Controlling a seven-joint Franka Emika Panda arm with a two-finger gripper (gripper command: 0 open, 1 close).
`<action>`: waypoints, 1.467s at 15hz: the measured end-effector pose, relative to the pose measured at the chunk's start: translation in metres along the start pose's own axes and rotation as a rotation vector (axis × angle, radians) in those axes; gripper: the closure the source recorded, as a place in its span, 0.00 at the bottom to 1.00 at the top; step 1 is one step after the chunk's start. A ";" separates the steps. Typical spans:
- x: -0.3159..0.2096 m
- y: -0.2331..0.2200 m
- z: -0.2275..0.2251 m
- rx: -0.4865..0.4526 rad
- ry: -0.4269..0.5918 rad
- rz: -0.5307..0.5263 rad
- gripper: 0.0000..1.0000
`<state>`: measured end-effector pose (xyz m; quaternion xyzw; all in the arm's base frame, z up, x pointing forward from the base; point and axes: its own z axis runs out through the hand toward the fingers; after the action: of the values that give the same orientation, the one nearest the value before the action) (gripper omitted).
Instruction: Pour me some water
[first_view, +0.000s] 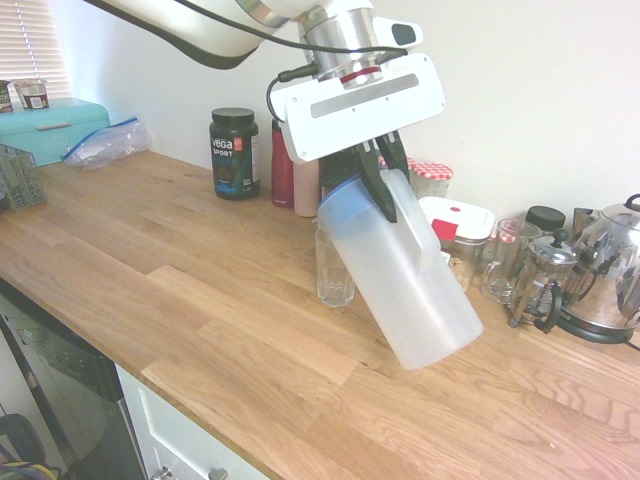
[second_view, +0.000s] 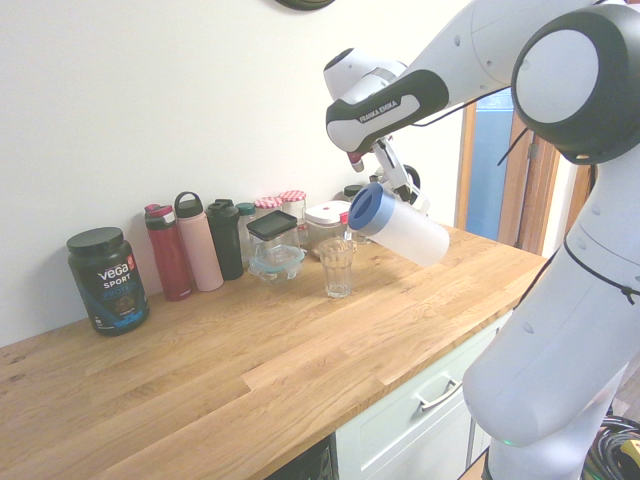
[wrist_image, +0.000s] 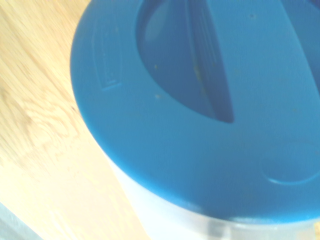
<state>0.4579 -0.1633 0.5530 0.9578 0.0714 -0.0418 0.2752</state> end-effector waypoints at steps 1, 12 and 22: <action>0.006 -0.001 0.002 -0.009 -0.009 -0.002 1.00; 0.031 -0.031 0.001 -0.082 -0.045 -0.025 1.00; 0.013 -0.001 -0.005 0.019 0.006 0.060 1.00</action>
<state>0.4706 -0.1589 0.5551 0.9621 0.0432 -0.0315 0.2672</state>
